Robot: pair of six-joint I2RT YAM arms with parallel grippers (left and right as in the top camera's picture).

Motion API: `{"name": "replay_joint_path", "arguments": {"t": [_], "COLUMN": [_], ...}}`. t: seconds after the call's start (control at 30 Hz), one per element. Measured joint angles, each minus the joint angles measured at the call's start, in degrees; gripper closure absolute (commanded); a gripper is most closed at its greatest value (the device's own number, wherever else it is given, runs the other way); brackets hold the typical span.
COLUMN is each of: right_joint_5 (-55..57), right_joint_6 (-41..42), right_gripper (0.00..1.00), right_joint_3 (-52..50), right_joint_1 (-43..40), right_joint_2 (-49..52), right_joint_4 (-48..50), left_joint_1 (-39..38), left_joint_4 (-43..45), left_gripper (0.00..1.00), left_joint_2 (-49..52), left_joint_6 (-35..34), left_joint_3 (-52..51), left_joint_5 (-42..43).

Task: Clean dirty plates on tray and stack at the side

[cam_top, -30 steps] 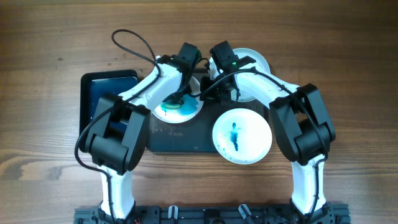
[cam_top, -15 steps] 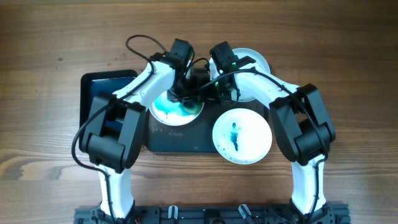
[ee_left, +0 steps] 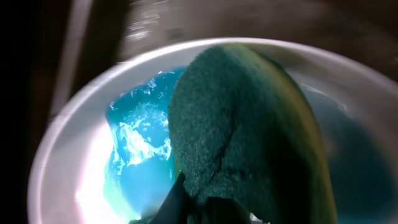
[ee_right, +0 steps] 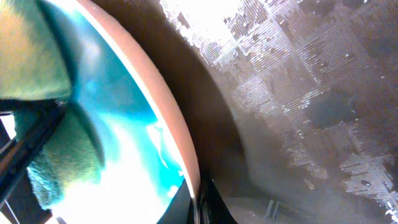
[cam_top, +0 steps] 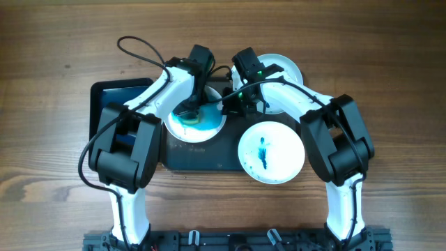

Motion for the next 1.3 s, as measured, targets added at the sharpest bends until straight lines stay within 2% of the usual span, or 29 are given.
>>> {"name": "replay_joint_path", "arguments": {"t": [0.1, 0.2, 0.33, 0.5, 0.63, 0.9, 1.13, 1.3], "right_joint_5": [0.0, 0.0, 4.9, 23.7, 43.5, 75.4, 90.6, 91.8], "right_joint_6": [-0.5, -0.6, -1.1, -1.3, -2.6, -5.3, -5.7, -5.6], "right_gripper": [0.96, 0.96, 0.96, 0.96, 0.96, 0.96, 0.96, 0.96], "right_joint_3": [0.0, 0.0, 0.8, 0.7, 0.7, 0.7, 0.7, 0.7], "right_joint_1": [0.0, 0.0, 0.2, 3.5, 11.0, 25.1, 28.3, 28.4], "right_joint_2": [0.0, 0.0, -1.0, -8.3, -15.7, -16.7, -17.4, -21.5], "right_joint_4": [-0.2, -0.4, -5.0, -10.9, -13.4, -19.4, -19.0, -15.4], "left_joint_1": [0.6, 3.7, 12.3, 16.0, 15.8, 15.8, 15.8, 15.8], "left_joint_4": [-3.1, -8.4, -9.1, -9.2, -8.1, -7.6, -7.6, -7.2], "left_gripper": [0.96, 0.96, 0.96, 0.96, 0.96, 0.96, 0.96, 0.96], "left_joint_2": [-0.2, -2.2, -12.4, -14.4, -14.3, -14.3, -14.3, -14.3], "left_joint_6": [2.5, 5.8, 8.5, 9.1, 9.1, 9.1, 9.1, 8.7], "left_joint_3": [0.6, 4.0, 9.2, 9.8, 9.8, 9.8, 9.8, 9.8], "left_joint_5": [0.9, 5.4, 9.2, 11.9, 13.0, 13.2, 13.2, 13.2]}}
